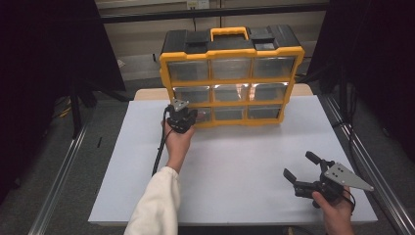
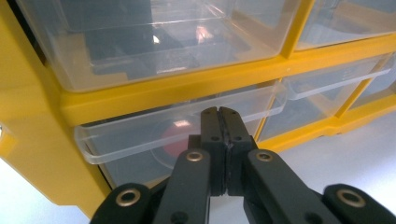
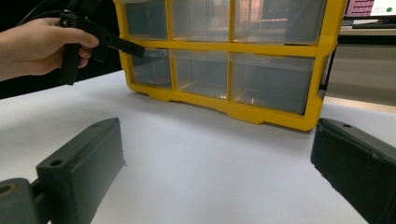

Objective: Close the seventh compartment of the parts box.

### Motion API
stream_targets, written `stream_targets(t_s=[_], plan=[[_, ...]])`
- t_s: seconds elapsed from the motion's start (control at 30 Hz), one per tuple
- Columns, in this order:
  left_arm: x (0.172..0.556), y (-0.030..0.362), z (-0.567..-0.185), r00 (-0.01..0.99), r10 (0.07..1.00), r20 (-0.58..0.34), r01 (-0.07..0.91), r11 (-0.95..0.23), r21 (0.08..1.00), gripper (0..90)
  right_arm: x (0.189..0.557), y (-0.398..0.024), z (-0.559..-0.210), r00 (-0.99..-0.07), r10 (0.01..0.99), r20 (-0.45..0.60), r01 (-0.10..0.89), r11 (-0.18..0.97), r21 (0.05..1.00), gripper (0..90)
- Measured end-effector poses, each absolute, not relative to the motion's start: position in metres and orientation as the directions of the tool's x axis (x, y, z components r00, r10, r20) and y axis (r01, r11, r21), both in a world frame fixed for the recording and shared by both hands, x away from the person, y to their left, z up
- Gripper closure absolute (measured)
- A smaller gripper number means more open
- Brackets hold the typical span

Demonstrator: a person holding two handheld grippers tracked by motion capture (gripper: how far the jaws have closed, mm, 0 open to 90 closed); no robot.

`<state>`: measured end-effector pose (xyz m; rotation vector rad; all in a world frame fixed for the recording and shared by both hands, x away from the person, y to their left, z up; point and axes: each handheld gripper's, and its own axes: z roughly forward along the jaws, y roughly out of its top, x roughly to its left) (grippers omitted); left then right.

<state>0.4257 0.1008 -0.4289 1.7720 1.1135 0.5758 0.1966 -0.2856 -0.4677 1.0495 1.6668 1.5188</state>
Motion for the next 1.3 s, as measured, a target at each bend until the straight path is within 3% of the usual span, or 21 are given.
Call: stream_targets(t_s=[0.5,0.87,1.3], plan=[[0.428,0.100,-0.432,0.475,0.877,-0.072,0.420,-0.155,0.894,86.8,0.196,-0.286,-0.468,-0.475,0.879,0.054,0.134,0.011,0.991,2.0],[0.406,0.119,-0.432,0.503,0.859,-0.096,0.403,-0.135,0.905,54.7,0.197,-0.285,-0.468,-0.478,0.877,0.052,0.135,0.015,0.991,2.0],[0.362,0.151,-0.438,0.576,0.808,-0.126,0.339,-0.096,0.936,27.7,0.197,-0.283,-0.469,-0.479,0.876,0.048,0.143,0.024,0.989,2.0]])
